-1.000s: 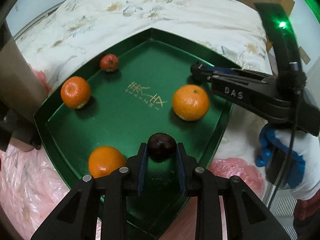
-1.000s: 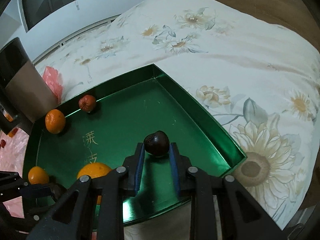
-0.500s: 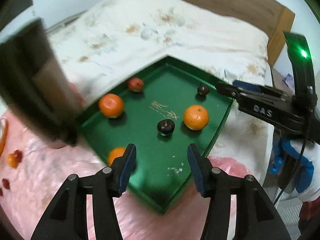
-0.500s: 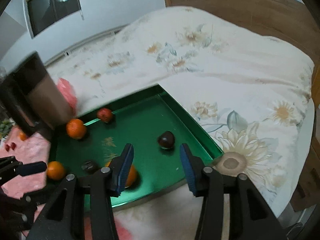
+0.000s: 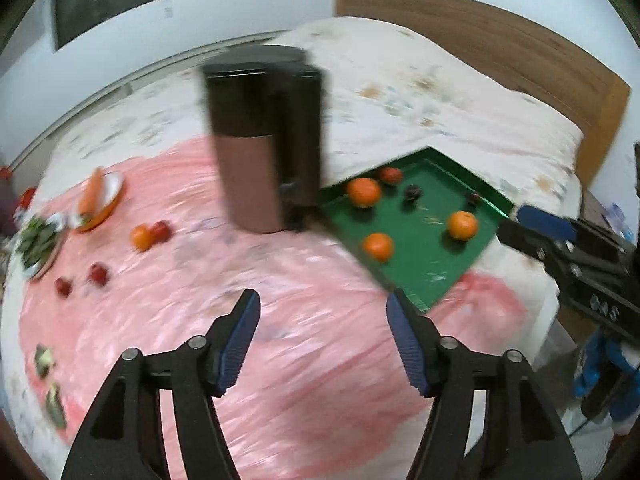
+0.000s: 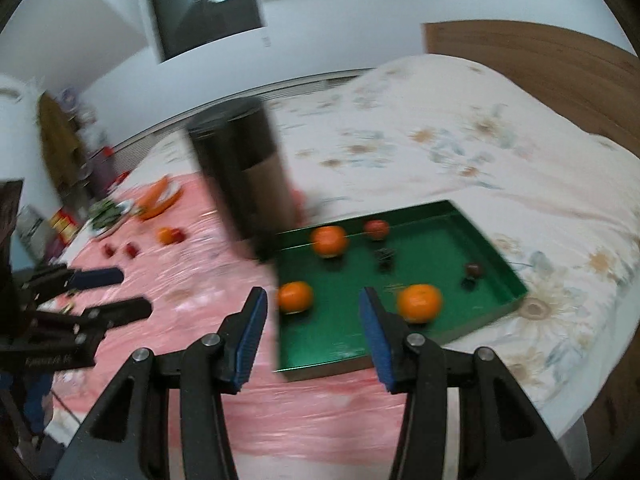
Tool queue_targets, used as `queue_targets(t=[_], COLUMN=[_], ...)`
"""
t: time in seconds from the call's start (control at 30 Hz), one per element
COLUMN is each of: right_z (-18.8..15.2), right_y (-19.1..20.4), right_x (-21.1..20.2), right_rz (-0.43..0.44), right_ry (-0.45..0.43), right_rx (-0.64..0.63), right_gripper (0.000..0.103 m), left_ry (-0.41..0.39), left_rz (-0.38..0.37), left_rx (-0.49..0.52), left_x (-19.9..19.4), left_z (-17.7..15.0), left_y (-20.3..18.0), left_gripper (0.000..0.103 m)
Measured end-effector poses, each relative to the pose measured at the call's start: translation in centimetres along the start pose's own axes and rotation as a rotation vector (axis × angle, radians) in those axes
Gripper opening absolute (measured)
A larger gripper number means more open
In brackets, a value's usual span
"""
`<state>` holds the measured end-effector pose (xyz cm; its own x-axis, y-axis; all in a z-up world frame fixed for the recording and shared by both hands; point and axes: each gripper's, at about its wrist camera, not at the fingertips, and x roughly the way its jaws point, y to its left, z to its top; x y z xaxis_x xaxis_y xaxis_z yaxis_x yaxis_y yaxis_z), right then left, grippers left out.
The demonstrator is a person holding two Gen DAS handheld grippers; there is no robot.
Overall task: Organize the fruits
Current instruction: 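Move both open tools back over the red apples on the pink sheet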
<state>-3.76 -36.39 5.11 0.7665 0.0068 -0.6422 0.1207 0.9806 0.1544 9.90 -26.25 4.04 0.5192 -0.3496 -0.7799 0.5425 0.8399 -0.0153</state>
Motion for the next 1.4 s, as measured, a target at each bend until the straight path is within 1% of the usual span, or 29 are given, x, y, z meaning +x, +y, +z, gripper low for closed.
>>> queue_targets(t=[0.03,0.17,0.23,0.3,0.43,0.6,0.77,0.97,1.07,1.27,1.4], right_z=[-0.1,0.0,0.3,0.6,1.3,2.0,2.5,3.3,3.9,5.0,5.6], right_y=[1.6,5.8,8.1,9.8,13.5,17.5,20.3,22.2,22.9,24.2,24.5], right_x=[0.2,1.5,2.6,3.4,6.2,10.4,15.0,20.4,23.1,27.8,30.4], right_rz=[0.024,0.085,0.115,0.132,0.178,0.229,0.256,0.265,0.265,0.271,0.258], right_ry=[0.007,0.034,0.048,0.055,0.085,0.121,0.160,0.200,0.210,0.217,0.224], right_rx=[-0.022,-0.087,-0.126,-0.152,-0.209,-0.269,-0.327,-0.389,-0.413,-0.466,-0.482], right_gripper=[0.055,0.055,0.055,0.055,0.055,0.055,0.055,0.055,0.055,0.055,0.054], left_ry=[0.000,-0.013,-0.011,-0.005,-0.001,0.015,0.023,0.038,0.046,0.062,0.074], left_rz=[0.007,0.062,0.098,0.115,0.163,0.207,0.216,0.228,0.229,0.237,0.241], left_rx=[-0.018,-0.077,-0.117,-0.156,-0.232,-0.298,-0.368,-0.434,-0.448,-0.423,-0.405], left_x=[-0.4,-1.6,-1.8,-1.8,-1.7,-0.1,2.2,5.4,6.8,10.2,12.1], left_z=[-0.4,-1.7,-2.3,-2.8,-3.8,-4.9,-5.7,-6.1,-5.8,-4.0,-3.3], left_y=[1.0,5.4,8.1,10.5,15.5,20.8,25.0,28.7,30.0,31.5,32.0], left_gripper=[0.060,0.060,0.060,0.060,0.060,0.060,0.060,0.060,0.060,0.060,0.060])
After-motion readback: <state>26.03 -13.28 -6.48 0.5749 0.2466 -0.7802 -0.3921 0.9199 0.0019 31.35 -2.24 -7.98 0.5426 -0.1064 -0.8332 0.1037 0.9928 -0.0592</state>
